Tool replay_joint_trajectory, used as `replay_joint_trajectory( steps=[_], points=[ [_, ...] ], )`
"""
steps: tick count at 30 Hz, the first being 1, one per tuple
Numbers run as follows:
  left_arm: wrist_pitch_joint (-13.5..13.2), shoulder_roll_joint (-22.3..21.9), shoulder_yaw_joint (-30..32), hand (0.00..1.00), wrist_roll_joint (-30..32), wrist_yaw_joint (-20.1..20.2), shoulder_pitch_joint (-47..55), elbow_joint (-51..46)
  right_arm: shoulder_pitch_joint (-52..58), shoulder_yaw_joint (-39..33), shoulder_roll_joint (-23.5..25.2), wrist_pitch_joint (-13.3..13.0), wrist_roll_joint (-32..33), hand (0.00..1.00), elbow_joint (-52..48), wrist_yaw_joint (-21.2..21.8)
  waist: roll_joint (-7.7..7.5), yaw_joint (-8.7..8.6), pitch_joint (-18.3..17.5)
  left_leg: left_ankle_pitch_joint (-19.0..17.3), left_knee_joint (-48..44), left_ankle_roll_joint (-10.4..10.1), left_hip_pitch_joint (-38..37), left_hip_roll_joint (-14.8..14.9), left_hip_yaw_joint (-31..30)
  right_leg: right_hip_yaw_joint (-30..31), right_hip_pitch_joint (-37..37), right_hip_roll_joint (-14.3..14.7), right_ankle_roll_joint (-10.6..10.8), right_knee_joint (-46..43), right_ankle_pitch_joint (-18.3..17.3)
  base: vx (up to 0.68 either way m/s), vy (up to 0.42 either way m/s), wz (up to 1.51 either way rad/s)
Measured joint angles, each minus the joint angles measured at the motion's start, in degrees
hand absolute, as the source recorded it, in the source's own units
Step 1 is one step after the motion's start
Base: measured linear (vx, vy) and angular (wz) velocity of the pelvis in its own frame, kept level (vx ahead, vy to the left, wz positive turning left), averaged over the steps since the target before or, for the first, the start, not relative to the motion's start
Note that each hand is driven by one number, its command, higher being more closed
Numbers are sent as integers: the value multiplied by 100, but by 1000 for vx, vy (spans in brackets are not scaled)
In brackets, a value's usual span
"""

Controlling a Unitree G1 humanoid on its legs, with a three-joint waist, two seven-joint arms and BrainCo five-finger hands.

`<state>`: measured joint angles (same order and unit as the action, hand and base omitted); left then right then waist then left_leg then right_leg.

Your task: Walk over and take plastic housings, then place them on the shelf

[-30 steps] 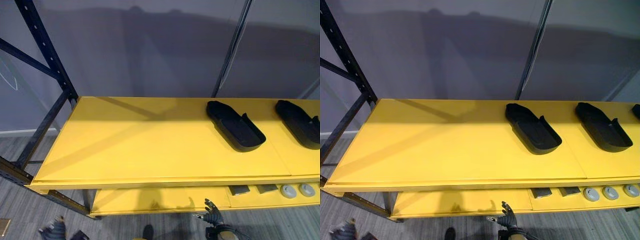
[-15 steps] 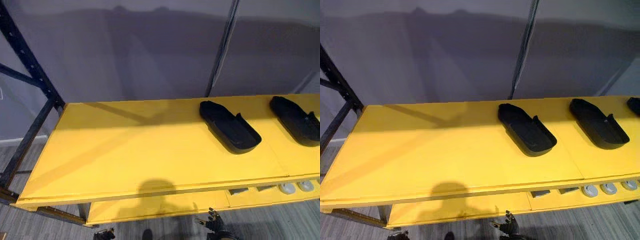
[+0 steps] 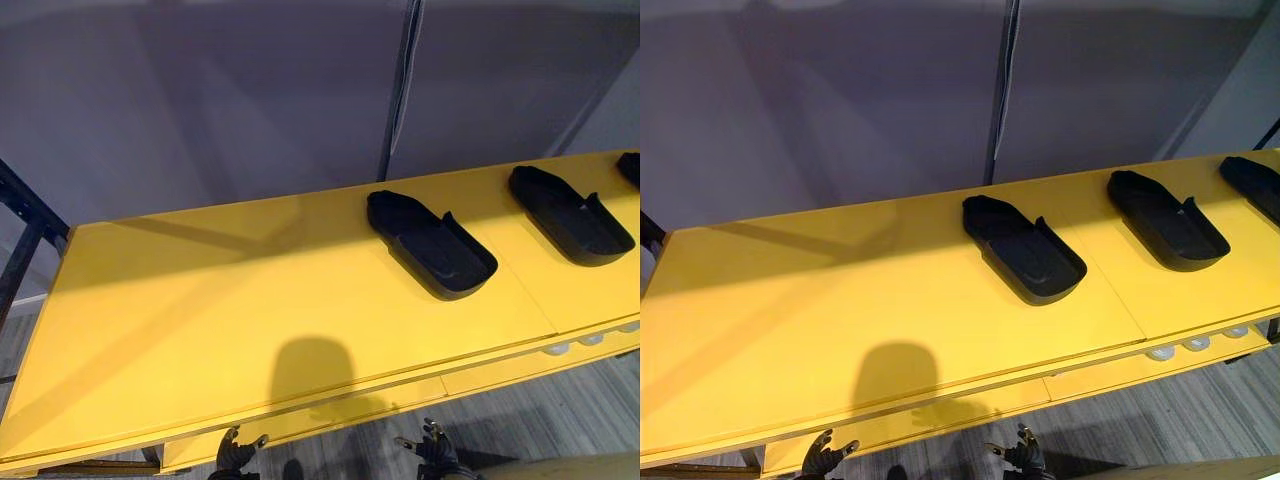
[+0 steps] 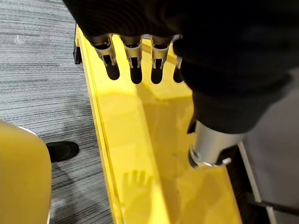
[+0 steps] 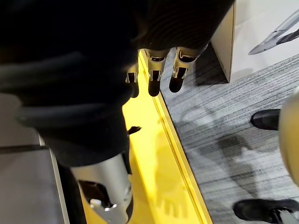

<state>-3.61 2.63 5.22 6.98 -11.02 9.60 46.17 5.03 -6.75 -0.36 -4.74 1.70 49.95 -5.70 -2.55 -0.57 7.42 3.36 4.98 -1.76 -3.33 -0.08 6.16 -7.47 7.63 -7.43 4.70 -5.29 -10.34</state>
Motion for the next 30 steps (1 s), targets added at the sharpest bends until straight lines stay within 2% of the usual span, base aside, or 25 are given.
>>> replay_joint_trajectory(
  steps=[3,6,9,12,13,15,16,18,20,22,24,25,26,27,30],
  points=[
    [-6,1,16,0,-5,-8,-35,-6,-135,4,-19,0,-24,0,-12,-13,-12,5,48,-133,-239,17,116,8,-192,259,-147,5,-22,-57,31,-35,-11,-40],
    [-8,-58,106,0,-62,-59,-103,-21,-266,11,-128,2,-55,0,-78,-14,39,6,121,-758,-1302,4,628,37,-636,631,-423,20,24,-253,71,-58,18,-53],
    [-10,-151,248,0,-127,-112,-114,-96,-223,11,-164,7,-181,0,-338,-13,49,20,170,-1269,-2134,56,877,104,-620,1054,-577,83,96,-448,115,-70,145,-64],
    [-16,-195,249,0,-127,-111,-202,-189,-251,10,-168,14,-247,0,-628,-11,52,38,264,-1496,-2598,147,1117,162,-375,1529,-906,119,235,-592,299,-118,181,-81],
    [-15,-202,249,0,-127,-112,-276,-190,-303,11,-167,14,-291,0,-707,-11,48,135,313,-1516,-2655,170,1179,225,-148,1769,-1081,141,295,-628,435,-153,175,-97],
    [-17,-212,241,0,-126,-120,-382,-205,-329,17,-167,16,-308,0,-843,-12,36,164,404,-1534,-2731,197,1271,264,113,1949,-1269,150,324,-631,624,-170,137,-76],
    [-17,-213,234,0,-126,-120,-419,-205,-323,20,-167,15,-308,0,-897,-12,33,159,434,-1541,-2764,215,1292,268,189,1933,-1296,141,332,-628,684,-220,133,-67],
    [-14,-244,247,0,-123,-126,-500,-226,-326,18,-190,15,-308,0,-915,-14,45,172,439,-1489,-2758,381,1398,360,488,1719,-1490,105,373,-658,815,-210,93,-61],
    [-8,-259,220,0,-122,-134,-547,-292,-259,5,-202,19,-305,0,-916,-20,49,150,452,-1454,-2725,497,1356,396,721,1186,-1826,78,355,-2041,208,-204,48,-51],
    [-6,-279,201,0,-120,-123,-551,-338,-153,9,-202,19,-305,0,-918,-22,33,149,412,-1442,-2712,486,1309,449,926,1086,-1777,90,345,-2802,-188,-166,-28,-50],
    [-3,-272,200,0,-121,-117,-550,-330,-149,11,-206,19,-305,0,-864,-25,-17,158,319,-1374,-2592,327,1283,470,1067,816,-1572,6,294,-2384,-370,-89,-116,-61],
    [1,-254,193,0,-128,-118,-567,-234,-238,5,-259,17,-304,0,-695,-30,-28,162,253,-1289,-2446,190,1297,453,997,684,-1347,54,-20,-1567,-325,-40,-140,-53],
    [8,-258,166,0,-126,-115,-556,-182,-268,4,-305,18,-304,0,-590,-32,-1,134,201,-1229,-2364,91,1311,405,825,702,-1351,108,-37,-1430,-256,-18,-107,-55],
    [12,-279,107,0,-129,-105,-550,-107,-281,-1,-376,19,-304,0,-475,-33,37,140,159,-1095,-2228,102,1275,351,592,778,-1354,208,-79,-1326,-176,-9,-32,-36],
    [41,-261,-114,0,-126,-102,-572,70,-275,-144,-452,20,-302,0,-207,-72,18,66,139,-873,-1894,98,999,415,632,901,-1242,371,-186,-1177,-56,54,-118,-31]
  ],
)
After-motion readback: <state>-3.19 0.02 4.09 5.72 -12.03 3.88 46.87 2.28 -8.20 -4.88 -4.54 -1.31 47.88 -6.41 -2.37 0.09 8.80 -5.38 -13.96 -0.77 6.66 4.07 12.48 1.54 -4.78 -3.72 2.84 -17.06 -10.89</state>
